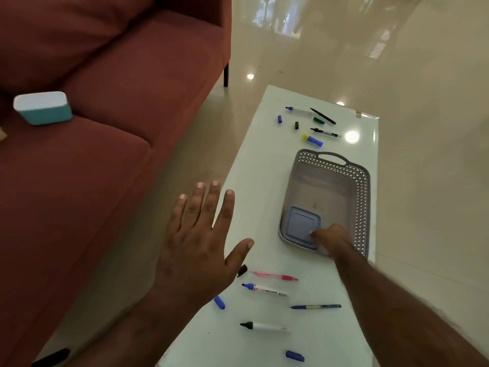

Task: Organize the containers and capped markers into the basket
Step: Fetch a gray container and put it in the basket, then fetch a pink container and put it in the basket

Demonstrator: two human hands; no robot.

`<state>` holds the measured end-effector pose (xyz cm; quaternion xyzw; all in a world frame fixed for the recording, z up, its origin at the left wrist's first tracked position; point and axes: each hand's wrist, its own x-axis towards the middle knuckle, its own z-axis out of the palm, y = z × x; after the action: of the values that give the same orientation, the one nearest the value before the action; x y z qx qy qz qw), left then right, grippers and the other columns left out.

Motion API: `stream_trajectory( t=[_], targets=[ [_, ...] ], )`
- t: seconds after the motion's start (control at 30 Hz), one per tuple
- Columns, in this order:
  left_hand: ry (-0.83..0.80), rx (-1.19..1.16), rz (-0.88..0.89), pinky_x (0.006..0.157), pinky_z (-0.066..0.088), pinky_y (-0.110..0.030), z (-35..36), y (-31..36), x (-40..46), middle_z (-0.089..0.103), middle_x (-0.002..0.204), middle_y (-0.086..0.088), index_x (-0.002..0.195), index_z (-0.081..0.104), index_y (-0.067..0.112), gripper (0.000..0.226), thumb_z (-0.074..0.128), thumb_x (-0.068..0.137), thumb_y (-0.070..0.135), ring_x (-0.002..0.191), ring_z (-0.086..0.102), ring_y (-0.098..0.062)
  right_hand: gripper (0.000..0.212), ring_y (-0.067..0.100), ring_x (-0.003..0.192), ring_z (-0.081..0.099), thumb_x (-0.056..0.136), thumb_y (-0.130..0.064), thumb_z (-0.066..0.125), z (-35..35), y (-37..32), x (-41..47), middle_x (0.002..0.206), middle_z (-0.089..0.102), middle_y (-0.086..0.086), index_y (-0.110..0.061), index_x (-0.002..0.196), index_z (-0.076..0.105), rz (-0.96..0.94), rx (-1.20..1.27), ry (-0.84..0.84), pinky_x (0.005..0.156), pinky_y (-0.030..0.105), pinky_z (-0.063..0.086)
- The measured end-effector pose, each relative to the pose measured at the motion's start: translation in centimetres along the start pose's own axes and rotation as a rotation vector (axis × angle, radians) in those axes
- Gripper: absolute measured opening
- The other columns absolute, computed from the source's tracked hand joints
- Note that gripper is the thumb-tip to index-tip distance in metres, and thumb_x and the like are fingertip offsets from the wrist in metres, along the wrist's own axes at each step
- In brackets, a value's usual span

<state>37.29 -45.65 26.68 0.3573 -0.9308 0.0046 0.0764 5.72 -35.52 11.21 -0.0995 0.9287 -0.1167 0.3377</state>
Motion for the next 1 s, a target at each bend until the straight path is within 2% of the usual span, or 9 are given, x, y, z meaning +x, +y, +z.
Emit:
stream_trajectory(
  t=[0.1,0.17,0.23,0.3,0.4,0.57,0.73,0.83,1.0],
  targets=[
    [0.006,-0.009,-0.028,0.118,0.022,-0.053,-1.5,-0.7,-0.1,0.020,0.162,-0.014,0.155,0.023,0.012,0.081,0.040,0.095,0.063,0.151,0.016,-0.032,0.034,0.033,0.086,0.064,0.081,-0.035,0.067,-1.1,-0.3,-1.8,0.096,0.067,0.016,-0.005,0.096,0.061,-0.120,-0.043,0.137,0.071,0.032,0.046],
    [0.009,-0.009,-0.044,0.117,0.022,-0.054,-2.8,-1.2,-0.2,0.022,0.162,-0.014,0.155,0.026,0.012,0.080,0.040,0.095,0.063,0.151,0.017,-0.032,0.031,0.031,0.081,0.064,0.082,-0.040,0.062,-1.6,-1.0,-3.5,0.089,0.069,0.014,-0.010,0.088,0.063,-0.245,-0.066,0.135,0.070,0.033,0.049],
    [0.018,-0.005,-0.072,0.117,0.023,-0.054,-4.8,-2.4,-0.6,0.025,0.161,-0.014,0.154,0.029,0.012,0.079,0.040,0.095,0.063,0.150,0.019,-0.032,0.024,0.029,0.078,0.063,0.084,-0.036,0.062,-2.0,-3.2,-7.2,0.083,0.068,0.012,-0.012,0.083,0.062,-0.358,-0.086,0.116,0.067,0.031,0.043],
    [0.019,0.006,-0.110,0.117,0.022,-0.053,-7.1,-3.8,-1.5,0.027,0.160,-0.014,0.153,0.031,0.011,0.078,0.040,0.095,0.063,0.149,0.022,-0.032,0.021,0.027,0.079,0.063,0.087,-0.033,0.064,-2.2,-5.9,-12.4,0.086,0.071,0.009,-0.013,0.084,0.064,-0.459,-0.100,0.083,0.068,0.029,0.041],
    [0.044,0.019,-0.156,0.117,0.023,-0.054,-10.0,-6.4,-3.4,0.031,0.158,-0.015,0.152,0.034,0.010,0.077,0.041,0.095,0.061,0.147,0.026,-0.034,0.029,0.020,0.093,0.066,0.090,-0.039,0.066,-1.3,-9.8,-20.0,0.105,0.070,-0.001,-0.017,0.109,0.068,-0.610,-0.098,0.010,0.079,0.026,0.043],
    [0.046,0.023,-0.242,0.117,0.024,-0.054,-14.7,-12.9,-7.2,0.034,0.157,-0.016,0.150,0.037,0.010,0.076,0.044,0.093,0.060,0.146,0.029,-0.034,0.045,0.014,0.114,0.061,0.091,-0.046,0.061,1.2,-16.7,-31.7,0.128,0.063,-0.006,-0.023,0.128,0.059,-0.849,-0.096,-0.039,0.096,0.031,0.048],
    [0.059,0.029,-0.325,0.120,0.018,-0.051,-19.3,-21.0,-11.9,0.032,0.158,-0.015,0.151,0.036,0.012,0.076,0.041,0.092,0.060,0.146,0.028,-0.033,0.065,0.018,0.143,0.032,0.092,-0.045,0.058,2.6,-23.1,-42.7,0.156,0.037,-0.003,-0.023,0.150,0.038,-1.065,-0.191,0.029,0.113,0.033,0.032],
    [0.050,0.040,-0.362,0.120,0.018,-0.050,-21.7,-25.4,-14.7,0.032,0.158,-0.014,0.151,0.035,0.014,0.076,0.041,0.092,0.061,0.146,0.028,-0.033,0.071,0.019,0.147,0.025,0.093,-0.043,0.057,3.4,-26.2,-47.9,0.161,0.028,0.000,-0.020,0.154,0.029,-1.128,-0.220,0.058,0.116,0.033,0.025],
    [0.047,0.057,-0.430,0.120,0.018,-0.050,-24.6,-32.1,-18.5,0.031,0.158,-0.014,0.151,0.035,0.014,0.078,0.039,0.091,0.062,0.146,0.028,-0.032,0.073,0.020,0.146,0.028,0.093,-0.045,0.057,5.3,-30.2,-54.4,0.161,0.028,0.002,-0.020,0.154,0.027,-1.156,-0.215,0.074,0.115,0.036,0.029]
  ],
)
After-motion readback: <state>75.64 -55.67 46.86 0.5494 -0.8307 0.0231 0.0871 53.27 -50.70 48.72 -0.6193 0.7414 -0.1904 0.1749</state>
